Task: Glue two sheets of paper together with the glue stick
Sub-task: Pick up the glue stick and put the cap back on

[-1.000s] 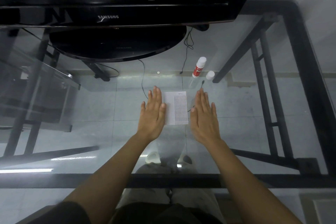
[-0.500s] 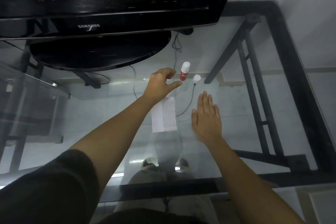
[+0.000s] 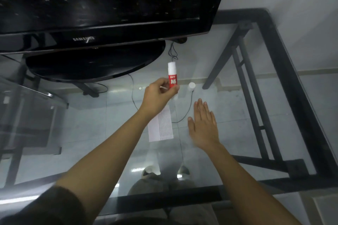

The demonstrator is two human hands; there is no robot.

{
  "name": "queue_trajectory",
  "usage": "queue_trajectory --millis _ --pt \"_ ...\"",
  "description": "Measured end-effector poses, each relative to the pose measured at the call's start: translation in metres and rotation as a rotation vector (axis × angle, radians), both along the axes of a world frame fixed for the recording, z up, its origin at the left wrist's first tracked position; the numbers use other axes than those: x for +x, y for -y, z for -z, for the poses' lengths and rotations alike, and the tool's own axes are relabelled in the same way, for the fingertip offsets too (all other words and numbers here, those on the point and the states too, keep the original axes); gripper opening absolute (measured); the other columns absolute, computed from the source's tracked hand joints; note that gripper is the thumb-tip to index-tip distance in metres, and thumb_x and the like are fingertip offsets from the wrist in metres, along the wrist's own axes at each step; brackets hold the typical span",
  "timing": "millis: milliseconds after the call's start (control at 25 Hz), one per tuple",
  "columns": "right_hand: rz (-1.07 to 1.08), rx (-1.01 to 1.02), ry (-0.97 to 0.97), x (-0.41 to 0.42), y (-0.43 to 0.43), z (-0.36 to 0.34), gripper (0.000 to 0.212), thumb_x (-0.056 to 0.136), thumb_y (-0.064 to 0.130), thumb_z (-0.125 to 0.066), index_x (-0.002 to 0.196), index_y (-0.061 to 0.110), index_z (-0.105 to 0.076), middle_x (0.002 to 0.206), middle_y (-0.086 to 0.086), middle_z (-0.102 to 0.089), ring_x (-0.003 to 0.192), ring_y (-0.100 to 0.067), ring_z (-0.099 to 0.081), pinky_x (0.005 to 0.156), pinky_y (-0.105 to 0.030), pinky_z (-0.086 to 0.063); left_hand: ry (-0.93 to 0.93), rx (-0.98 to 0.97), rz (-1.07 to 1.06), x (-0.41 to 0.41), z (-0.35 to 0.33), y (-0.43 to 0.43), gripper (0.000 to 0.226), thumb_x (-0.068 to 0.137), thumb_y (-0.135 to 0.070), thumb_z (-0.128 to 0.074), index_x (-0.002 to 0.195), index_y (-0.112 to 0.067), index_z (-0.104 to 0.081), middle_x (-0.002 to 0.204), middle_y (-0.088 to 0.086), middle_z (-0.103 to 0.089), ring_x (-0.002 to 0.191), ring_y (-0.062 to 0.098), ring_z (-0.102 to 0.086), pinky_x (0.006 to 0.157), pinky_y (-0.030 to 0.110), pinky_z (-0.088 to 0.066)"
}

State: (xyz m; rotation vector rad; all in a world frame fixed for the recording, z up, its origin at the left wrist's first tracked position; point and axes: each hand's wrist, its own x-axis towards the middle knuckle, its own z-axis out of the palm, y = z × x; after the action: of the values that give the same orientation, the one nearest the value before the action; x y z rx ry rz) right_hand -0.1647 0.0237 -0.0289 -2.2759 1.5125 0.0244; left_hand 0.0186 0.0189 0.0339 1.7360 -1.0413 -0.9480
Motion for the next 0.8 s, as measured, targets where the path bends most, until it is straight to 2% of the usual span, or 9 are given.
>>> queue_trajectory --millis 80,160,200,280,360,560,720,800 --pt "0.106 0.066 0.212 0.001 0.011 -0.018 0.046 0.097 0.031 -0.038 0.139 0.013 -0.035 0.152 -0.006 -0.029 0.140 -0.022 -0.023 0.116 -0.034 -0.015 0.000 0.016 -0.036 0.001 -0.008 -0.019 0.013 0.082 -0.040 -0.064 0.091 -0.032 -0.060 0.084 -0.003 -0.066 0.077 0.013 -0.064 0.067 0.019 -0.049" --pt "0.232 0.116 0.475 0.008 0.024 -0.045 0.029 0.094 0.027 -0.048 0.118 0.016 -0.060 0.127 -0.004 -0.058 0.115 -0.014 -0.052 0.098 -0.019 -0.035 0.010 0.013 -0.083 0.003 -0.017 -0.032 0.018 0.080 -0.040 -0.066 0.094 -0.030 -0.063 0.081 -0.005 -0.066 0.077 0.010 -0.062 0.069 0.019 -0.049" --pt "0.265 0.156 0.573 0.015 0.030 -0.060 0.025 0.093 0.029 -0.050 0.110 0.019 -0.065 0.113 0.002 -0.064 0.100 -0.004 -0.057 0.086 -0.009 -0.037 0.019 0.002 -0.103 0.005 -0.023 -0.035 0.021 0.079 -0.039 -0.068 0.096 -0.027 -0.065 0.080 -0.008 -0.066 0.075 0.007 -0.061 0.069 0.017 -0.050" --pt "0.270 0.258 0.688 0.030 0.038 -0.088 0.025 0.090 0.039 -0.053 0.103 0.024 -0.068 0.095 0.015 -0.065 0.083 0.011 -0.056 0.069 0.002 -0.035 0.042 -0.026 -0.126 0.007 -0.032 -0.041 0.023 0.076 -0.036 -0.071 0.096 -0.025 -0.067 0.078 -0.011 -0.066 0.072 0.003 -0.061 0.068 0.014 -0.051" --pt "0.259 0.360 0.776 0.044 0.039 -0.106 0.029 0.085 0.047 -0.057 0.101 0.027 -0.069 0.090 0.023 -0.063 0.081 0.018 -0.054 0.064 0.003 -0.036 0.049 -0.054 -0.127 0.009 -0.039 -0.047 0.020 0.073 -0.033 -0.075 0.090 -0.026 -0.067 0.076 -0.010 -0.067 0.069 0.005 -0.063 0.065 0.014 -0.052" --pt "0.252 0.529 0.910 0.062 0.031 -0.122 0.023 0.077 0.045 -0.068 0.091 0.027 -0.072 0.085 0.017 -0.072 0.084 0.006 -0.064 0.071 -0.008 -0.043 0.149 -0.094 -0.081 0.010 -0.048 -0.053 0.018 0.071 -0.033 -0.077 0.085 -0.025 -0.067 0.073 -0.011 -0.067 0.068 0.001 -0.062 0.063 0.011 -0.049" --pt "0.412 0.523 0.989 0.064 0.028 -0.128 0.019 0.075 0.045 -0.070 0.080 0.027 -0.073 0.079 0.012 -0.073 0.079 0.002 -0.066 0.068 -0.012 -0.042 0.189 -0.155 -0.058 0.007 -0.049 -0.057 0.032 0.075 -0.029 -0.074 0.099 -0.028 -0.053 0.089 -0.015 -0.058 0.082 -0.003 -0.056 0.066 0.007 -0.045" --pt "0.473 0.518 1.025 0.064 0.028 -0.130 0.021 0.074 0.048 -0.069 0.078 0.027 -0.071 0.079 0.011 -0.073 0.078 0.002 -0.066 0.065 -0.010 -0.039 0.180 -0.191 -0.085 0.005 -0.048 -0.061 0.025 0.076 -0.027 -0.074 0.088 -0.026 -0.052 0.082 -0.013 -0.059 0.075 0.000 -0.058 0.062 0.009 -0.047"
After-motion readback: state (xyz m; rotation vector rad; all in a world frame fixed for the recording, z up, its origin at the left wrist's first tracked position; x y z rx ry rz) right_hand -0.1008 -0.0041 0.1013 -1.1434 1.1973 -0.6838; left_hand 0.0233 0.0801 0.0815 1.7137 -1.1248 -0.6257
